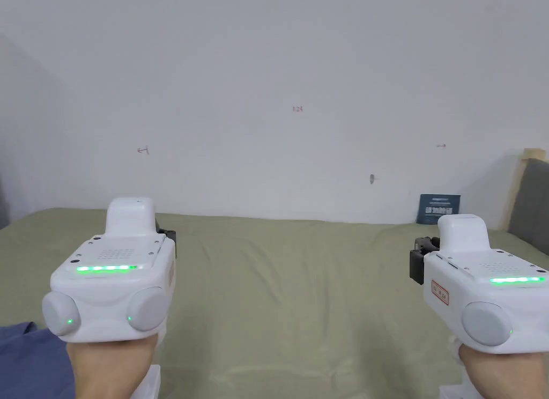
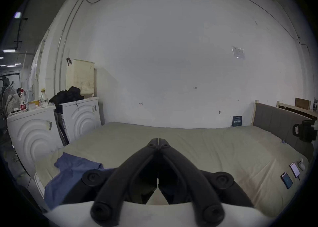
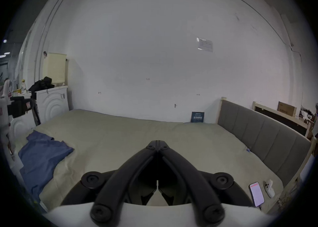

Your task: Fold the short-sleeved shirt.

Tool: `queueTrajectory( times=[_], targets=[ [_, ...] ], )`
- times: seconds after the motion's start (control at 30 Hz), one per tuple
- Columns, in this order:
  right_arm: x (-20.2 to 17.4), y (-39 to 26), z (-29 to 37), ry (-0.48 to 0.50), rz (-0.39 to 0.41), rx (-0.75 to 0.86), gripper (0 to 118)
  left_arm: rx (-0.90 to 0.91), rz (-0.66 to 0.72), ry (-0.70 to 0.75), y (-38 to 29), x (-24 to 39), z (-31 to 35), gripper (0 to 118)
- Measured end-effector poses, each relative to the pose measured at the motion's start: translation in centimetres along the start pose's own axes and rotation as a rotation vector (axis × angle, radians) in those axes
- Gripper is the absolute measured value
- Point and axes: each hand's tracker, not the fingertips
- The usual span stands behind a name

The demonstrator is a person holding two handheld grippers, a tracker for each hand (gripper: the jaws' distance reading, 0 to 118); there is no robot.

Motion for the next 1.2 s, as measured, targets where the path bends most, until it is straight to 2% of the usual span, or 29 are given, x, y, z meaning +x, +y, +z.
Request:
queueTrajectory(
  times=[0.07,0.13,0.37,0.47,0.63,0.8,0.83,0.87,0.9,0.93,1.03,1.1,1.2],
  targets=[
    [-1.9,0.4,-0.4,0.044,0.028,0.018,0,0.009,0.013,0.032,0.4,-2.4,1.2,0],
    [-4.4,1.1,-0.6,0.122,0.018,0.031,0,0.007,0.03,0.101,0.6,-5.5,2.8,0],
    [-17.0,1.2,-2.2,0.424,0.012,0.031,0,-0.048,0.041,0.33,-1.6,-16.4,9.4,0],
    [-21.0,0.3,-1.9,0.515,0.002,0.023,0,-0.075,0.073,0.412,-3.1,-19.8,11.7,0],
    [-24.4,-1.1,-2.0,0.58,0.024,0.006,0,-0.151,0.085,0.464,-5.3,-23.3,12.5,0],
    [-26.0,-2.1,-4.2,0.588,0.075,-0.018,0,-0.213,0.079,0.429,-5.9,-24.6,8.8,2],
    [-26.2,-2.3,-4.7,0.591,0.086,-0.023,0,-0.248,0.068,0.383,-5.9,-25.1,7.2,12],
    [-26.5,-2.3,-4.8,0.596,0.093,-0.03,0,-0.261,0.065,0.363,-6.0,-25.5,5.7,35],
    [-26.6,-2.5,-5.3,0.6,0.1,-0.041,0,-0.281,0.067,0.326,-6.0,-26.0,3.8,82],
    [-26.8,-2.8,-5.8,0.604,0.107,-0.052,0,-0.304,0.086,0.289,-6.1,-26.6,1.8,115],
    [-26.9,-4.0,-7.6,0.611,0.123,-0.079,0,-0.397,0.164,0.214,-7.2,-28.0,-4.2,118],
    [-26.5,-4.8,-8.3,0.615,0.131,-0.097,0,-0.512,0.164,0.119,-7.8,-28.4,-8.4,118],
    [-26.0,-6.3,-9.3,0.615,0.16,-0.121,0,-0.678,0.126,0.07,-10.1,-27.9,-14.6,118]
  ],
)
